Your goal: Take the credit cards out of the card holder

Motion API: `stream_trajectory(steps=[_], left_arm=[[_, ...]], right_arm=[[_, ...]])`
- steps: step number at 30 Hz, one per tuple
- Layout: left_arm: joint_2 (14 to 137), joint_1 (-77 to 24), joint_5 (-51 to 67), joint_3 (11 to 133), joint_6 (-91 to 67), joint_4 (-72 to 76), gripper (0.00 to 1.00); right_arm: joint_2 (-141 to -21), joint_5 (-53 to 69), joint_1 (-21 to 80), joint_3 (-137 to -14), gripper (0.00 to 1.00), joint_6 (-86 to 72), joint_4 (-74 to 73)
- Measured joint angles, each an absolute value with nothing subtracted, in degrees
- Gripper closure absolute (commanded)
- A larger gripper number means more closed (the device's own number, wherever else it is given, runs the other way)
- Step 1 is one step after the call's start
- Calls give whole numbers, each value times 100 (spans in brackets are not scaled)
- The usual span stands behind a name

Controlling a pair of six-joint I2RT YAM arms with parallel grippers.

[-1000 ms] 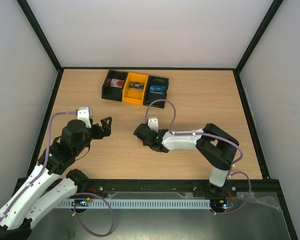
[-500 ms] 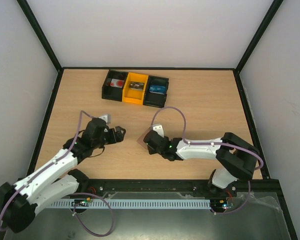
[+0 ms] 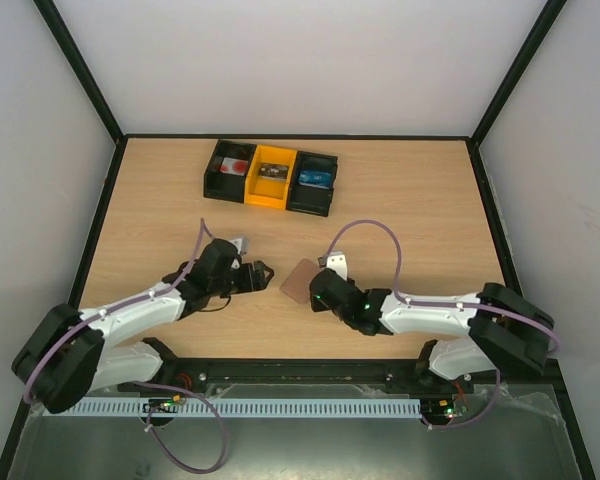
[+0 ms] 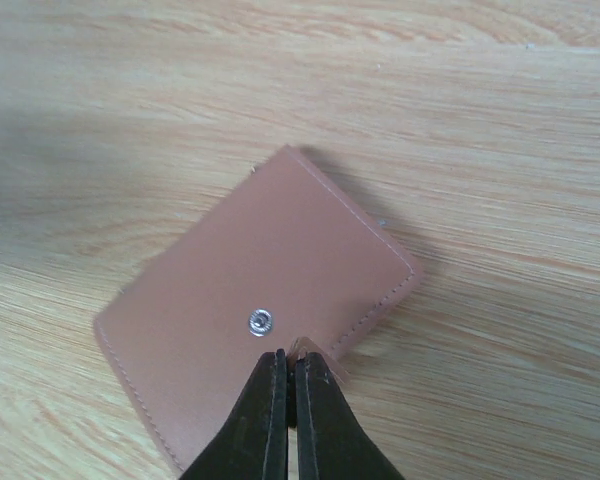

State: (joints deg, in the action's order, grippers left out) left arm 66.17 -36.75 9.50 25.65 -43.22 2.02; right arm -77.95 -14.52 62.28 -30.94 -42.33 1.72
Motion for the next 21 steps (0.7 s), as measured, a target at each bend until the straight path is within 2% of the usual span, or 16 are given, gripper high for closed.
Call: stream_trajectory(steps=[10,21], left_arm=[[7758,-3940,1367,2926,-3942,1094,20],[7977,-3997,1846,2961,-3835,1623,18]], right_arm=[[-7013,-1350,6228,-2897,98,-4357,746],[-6928,-1288,6228,-2919,98,-4355,1066]])
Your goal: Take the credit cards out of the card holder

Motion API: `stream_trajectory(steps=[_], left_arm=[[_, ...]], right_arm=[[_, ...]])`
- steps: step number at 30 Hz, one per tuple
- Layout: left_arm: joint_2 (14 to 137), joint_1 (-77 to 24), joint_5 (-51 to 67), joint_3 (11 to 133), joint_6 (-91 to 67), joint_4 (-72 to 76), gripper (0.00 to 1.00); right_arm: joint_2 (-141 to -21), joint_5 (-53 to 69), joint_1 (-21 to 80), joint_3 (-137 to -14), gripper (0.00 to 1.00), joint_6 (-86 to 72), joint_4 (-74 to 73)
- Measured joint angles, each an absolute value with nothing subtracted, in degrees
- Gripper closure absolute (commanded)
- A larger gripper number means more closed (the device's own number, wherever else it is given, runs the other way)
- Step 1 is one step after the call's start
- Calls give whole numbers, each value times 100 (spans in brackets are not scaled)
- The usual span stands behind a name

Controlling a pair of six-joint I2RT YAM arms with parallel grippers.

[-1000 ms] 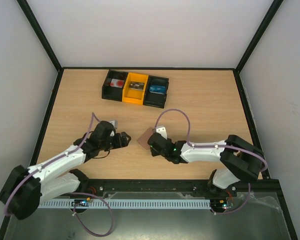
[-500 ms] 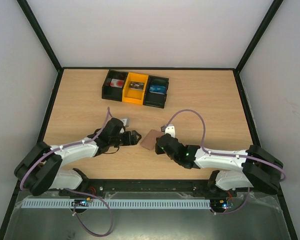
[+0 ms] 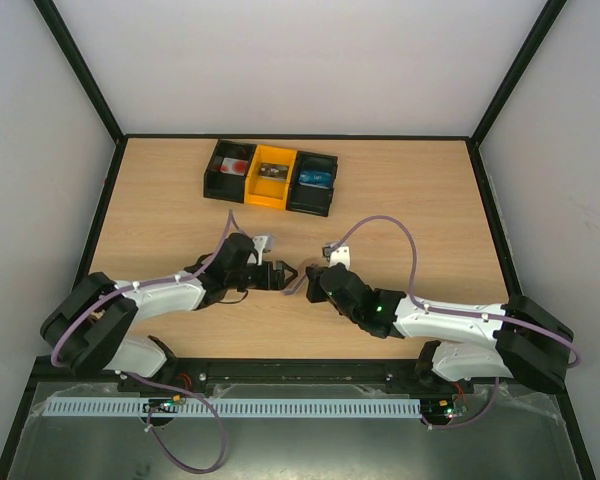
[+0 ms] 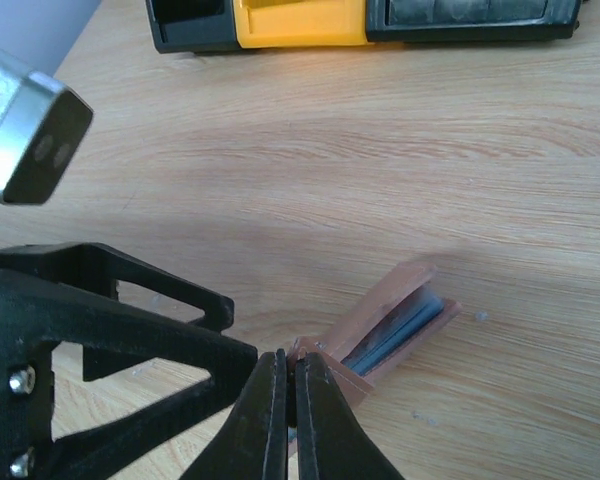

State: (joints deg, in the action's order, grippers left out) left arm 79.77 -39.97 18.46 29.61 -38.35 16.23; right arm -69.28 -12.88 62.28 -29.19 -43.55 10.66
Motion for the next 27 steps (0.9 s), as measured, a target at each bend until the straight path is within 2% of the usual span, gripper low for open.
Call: stream_trajectory(steps=[12,18,27], left_arm=[[8134,-3997,2075,3006,-3647,1706,18],[8340,-3997,1990,3006,-3566,1682,22],[8399,-4023,1885,2993,-3577,1739,25]], right_arm=[[-6803,-1509,6228,-2952,98,-4283,1232],[-6742,-1584,6224,-2932,98,-4311,1210],[-6198,-2095,6152,-2453,98,-4794,746]])
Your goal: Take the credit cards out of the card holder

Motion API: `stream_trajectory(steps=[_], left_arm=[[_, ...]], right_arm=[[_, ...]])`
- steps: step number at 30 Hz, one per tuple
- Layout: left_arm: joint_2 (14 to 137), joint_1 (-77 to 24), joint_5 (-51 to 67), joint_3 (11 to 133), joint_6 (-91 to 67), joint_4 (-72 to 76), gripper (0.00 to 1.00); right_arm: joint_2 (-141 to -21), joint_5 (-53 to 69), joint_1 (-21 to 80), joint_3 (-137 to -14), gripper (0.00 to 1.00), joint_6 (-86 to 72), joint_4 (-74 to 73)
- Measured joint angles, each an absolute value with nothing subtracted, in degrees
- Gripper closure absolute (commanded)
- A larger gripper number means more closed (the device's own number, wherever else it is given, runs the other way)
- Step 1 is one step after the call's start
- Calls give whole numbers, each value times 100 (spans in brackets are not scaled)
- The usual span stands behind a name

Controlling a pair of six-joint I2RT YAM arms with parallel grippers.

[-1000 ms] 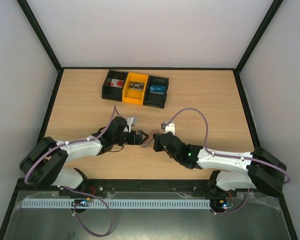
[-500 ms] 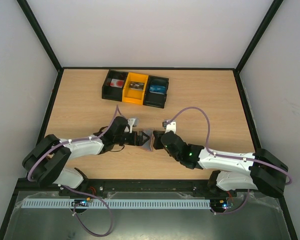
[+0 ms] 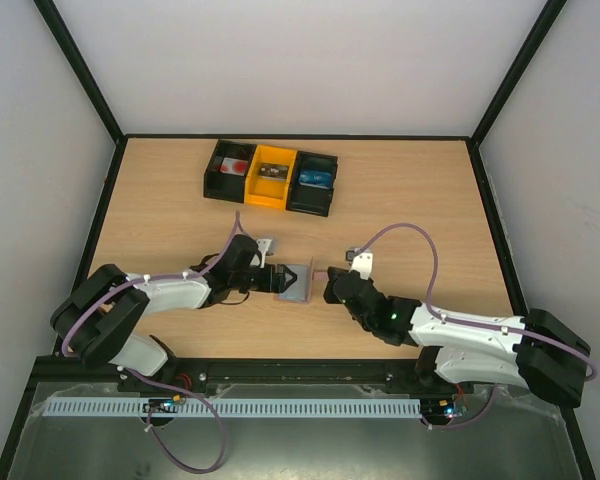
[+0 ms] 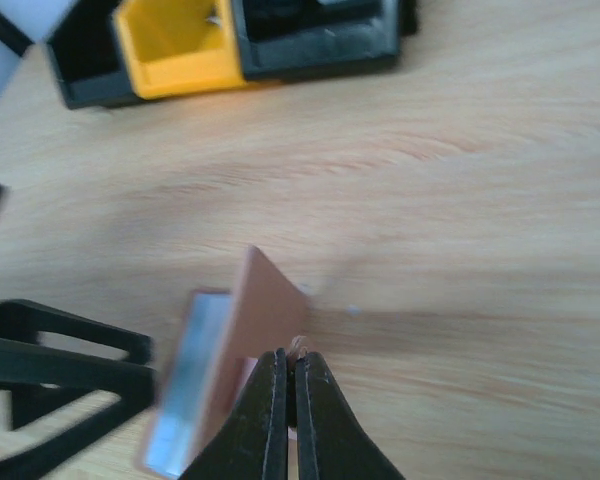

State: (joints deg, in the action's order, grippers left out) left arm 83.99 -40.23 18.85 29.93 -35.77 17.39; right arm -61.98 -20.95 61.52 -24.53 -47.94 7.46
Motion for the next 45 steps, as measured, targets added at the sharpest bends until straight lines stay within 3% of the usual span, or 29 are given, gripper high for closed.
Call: stream_trajectory(steps=[18,23,33,45], left_arm=[[8608,-4038,1358,2851,-3905,1848,27],[8879,-4080,1640,2845,-4156,2368,35],[9087,-4136,2213,2727,-4694,2954,63],[9100,-4154,2624,2724,-4976,3693,64]], right_arm=[[-6055,-2213,5660,-1752,98,-5666,156],[-6075,-2191,5658,-1737,98,-5688,156],[-5959,-2176,5658,-1577,98,-5749,158],[-5929,-2139,5658,-1553,98,-5760,161]])
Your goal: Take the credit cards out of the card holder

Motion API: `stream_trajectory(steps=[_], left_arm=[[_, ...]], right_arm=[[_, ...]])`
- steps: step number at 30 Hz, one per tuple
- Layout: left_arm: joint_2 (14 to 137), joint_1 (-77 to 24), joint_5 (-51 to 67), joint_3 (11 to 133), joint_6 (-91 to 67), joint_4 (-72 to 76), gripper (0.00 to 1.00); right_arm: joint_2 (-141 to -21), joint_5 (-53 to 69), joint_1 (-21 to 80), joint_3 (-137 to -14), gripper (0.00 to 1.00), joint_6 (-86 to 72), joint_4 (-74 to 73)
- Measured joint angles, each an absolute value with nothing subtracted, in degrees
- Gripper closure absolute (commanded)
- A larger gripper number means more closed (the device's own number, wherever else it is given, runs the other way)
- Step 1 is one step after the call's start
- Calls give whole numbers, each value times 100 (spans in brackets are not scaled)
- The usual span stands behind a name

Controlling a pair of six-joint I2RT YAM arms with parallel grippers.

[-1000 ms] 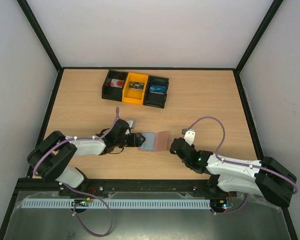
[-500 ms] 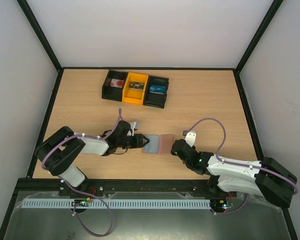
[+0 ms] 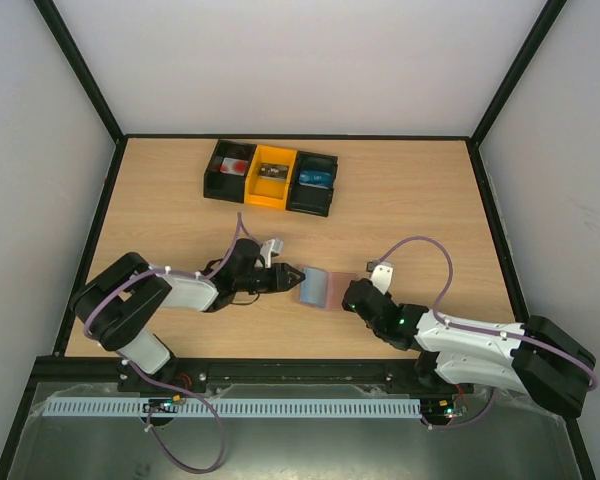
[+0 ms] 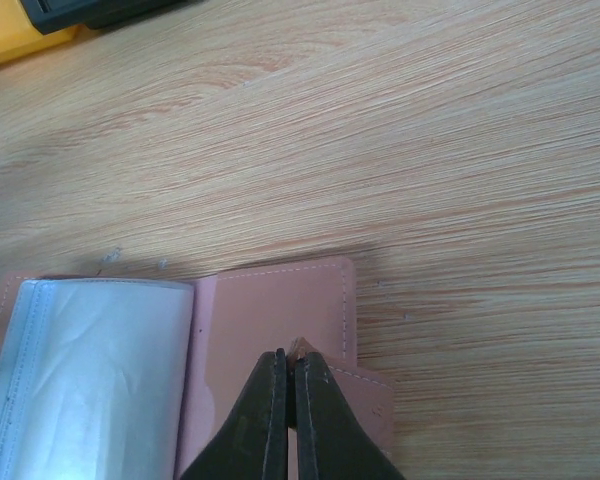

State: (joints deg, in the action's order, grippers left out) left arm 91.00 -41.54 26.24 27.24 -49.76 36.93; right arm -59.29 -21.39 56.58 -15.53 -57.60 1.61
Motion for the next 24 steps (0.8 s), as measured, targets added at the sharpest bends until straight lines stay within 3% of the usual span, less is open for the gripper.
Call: stream_trajectory(steps=[17,24], left_arm=[[9953,-4641,2867,2722,-5693,5269,66],[10031,-4792,2827,2893,-5771,5459,64]], right_arm=[[-5813,-2032,5631,-1256,98,-5944,259],[-5465,-2084,5631,-1461,68,-6193,-305]])
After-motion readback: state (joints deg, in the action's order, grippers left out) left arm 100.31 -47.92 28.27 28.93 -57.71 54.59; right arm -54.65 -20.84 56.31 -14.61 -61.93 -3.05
